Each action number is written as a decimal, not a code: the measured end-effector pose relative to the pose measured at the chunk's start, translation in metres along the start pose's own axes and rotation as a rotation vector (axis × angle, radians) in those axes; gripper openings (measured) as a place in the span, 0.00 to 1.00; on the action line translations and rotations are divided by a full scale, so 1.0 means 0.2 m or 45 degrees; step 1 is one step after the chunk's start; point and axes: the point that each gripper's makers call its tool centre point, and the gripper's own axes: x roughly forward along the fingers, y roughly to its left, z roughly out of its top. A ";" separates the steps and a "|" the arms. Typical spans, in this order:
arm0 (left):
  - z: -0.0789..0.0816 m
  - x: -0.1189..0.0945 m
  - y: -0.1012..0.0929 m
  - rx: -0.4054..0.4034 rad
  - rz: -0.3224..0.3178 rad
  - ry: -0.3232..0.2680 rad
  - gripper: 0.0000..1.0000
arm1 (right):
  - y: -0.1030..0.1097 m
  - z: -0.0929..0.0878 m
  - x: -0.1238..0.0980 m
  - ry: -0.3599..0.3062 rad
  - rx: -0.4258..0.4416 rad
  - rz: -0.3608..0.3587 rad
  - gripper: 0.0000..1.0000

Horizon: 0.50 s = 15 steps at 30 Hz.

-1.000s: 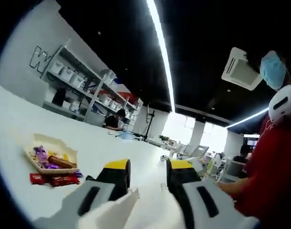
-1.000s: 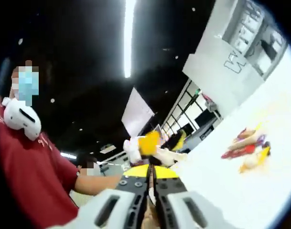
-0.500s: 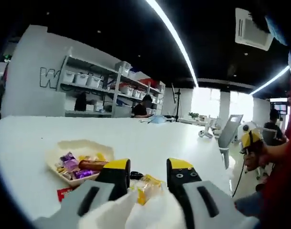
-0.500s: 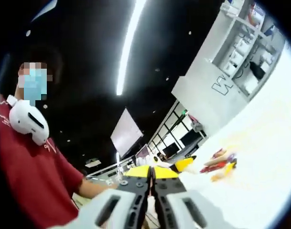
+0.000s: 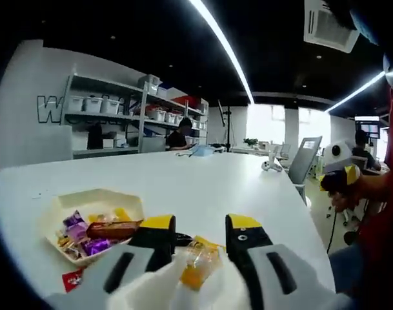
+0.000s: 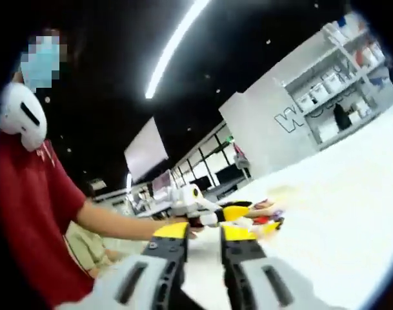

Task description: Place the target food into the container with the food tongs after gripping and lifting it, then release it inside without dropping or visibly crushing the food.

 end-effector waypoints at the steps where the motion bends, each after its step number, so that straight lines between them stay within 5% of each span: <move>1: 0.01 0.00 0.00 -0.002 -0.005 0.000 0.29 | -0.03 -0.02 0.02 0.036 -0.046 -0.061 0.41; 8: -0.01 0.03 -0.01 0.023 -0.079 0.025 0.29 | -0.16 -0.08 0.05 0.185 -0.151 -0.263 0.88; 15: 0.07 0.00 0.00 -0.107 -0.072 -0.052 0.30 | -0.17 0.03 0.01 0.123 -0.513 -0.299 0.61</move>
